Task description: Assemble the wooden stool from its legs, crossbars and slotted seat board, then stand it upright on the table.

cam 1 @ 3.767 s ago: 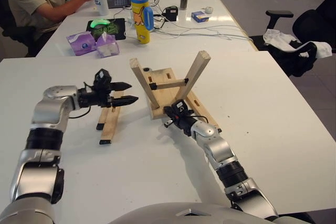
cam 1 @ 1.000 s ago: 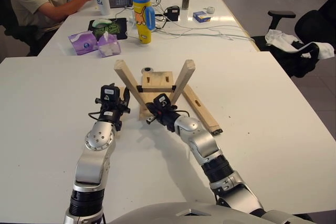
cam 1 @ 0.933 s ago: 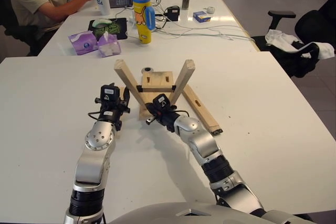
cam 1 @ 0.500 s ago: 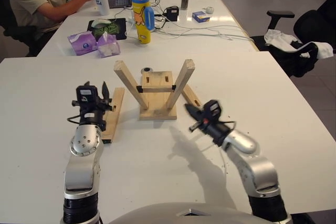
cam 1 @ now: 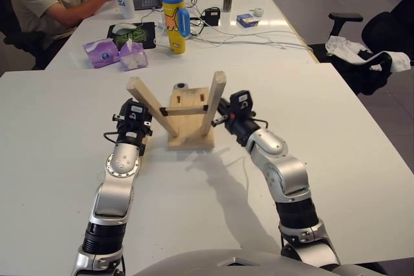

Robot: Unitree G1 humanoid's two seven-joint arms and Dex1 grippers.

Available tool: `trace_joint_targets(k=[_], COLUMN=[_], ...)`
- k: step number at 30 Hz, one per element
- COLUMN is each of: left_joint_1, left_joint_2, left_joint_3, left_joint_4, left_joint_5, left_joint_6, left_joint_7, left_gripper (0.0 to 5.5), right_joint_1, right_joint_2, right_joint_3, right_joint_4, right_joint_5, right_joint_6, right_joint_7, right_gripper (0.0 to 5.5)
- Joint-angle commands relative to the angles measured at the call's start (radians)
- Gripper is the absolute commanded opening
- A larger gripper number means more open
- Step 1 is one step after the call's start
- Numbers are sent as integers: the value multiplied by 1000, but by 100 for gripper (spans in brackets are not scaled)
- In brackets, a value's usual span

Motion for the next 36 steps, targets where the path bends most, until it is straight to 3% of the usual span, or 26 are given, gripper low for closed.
trace_joint_targets(k=[1, 5, 10, 16, 19, 22, 33, 36], left_joint_1=[30, 31, -47, -120, -184, -145, 60, 112], left_joint_2=[40, 134, 284, 548, 605, 623, 745, 769], left_joint_3=[68, 127, 256, 264, 255, 235, 175, 177], left_joint_4=[45, 103, 246, 476, 583, 540, 310, 277], left_joint_5=[-22, -64, -283, -362, -361, -390, -422, -446], left_joint_6=[7, -39, -219, -296, -300, -236, 5, 34], left_joint_7=[-37, -144, -451, -826, -894, -961, -1115, -1157], left_gripper=[234, 234, 234, 234, 234, 234, 234, 234], right_joint_1=[-11, -68, -214, -297, -276, -232, -91, -110], right_joint_2=[-68, -106, -56, -38, -46, -80, -6, -19], right_joint_3=[-21, -71, -127, -105, -52, 21, 202, 190], right_joint_4=[78, 166, 310, 442, 411, 353, 97, 143], right_joint_5=[-7, -12, 45, 140, 229, 216, 207, 128], right_joint_6=[-12, -69, -193, -311, -280, -268, -178, -198], right_joint_7=[55, 76, 128, 410, 628, 714, 626, 545], right_gripper=[0, 0, 0, 0, 0, 0, 0, 0])
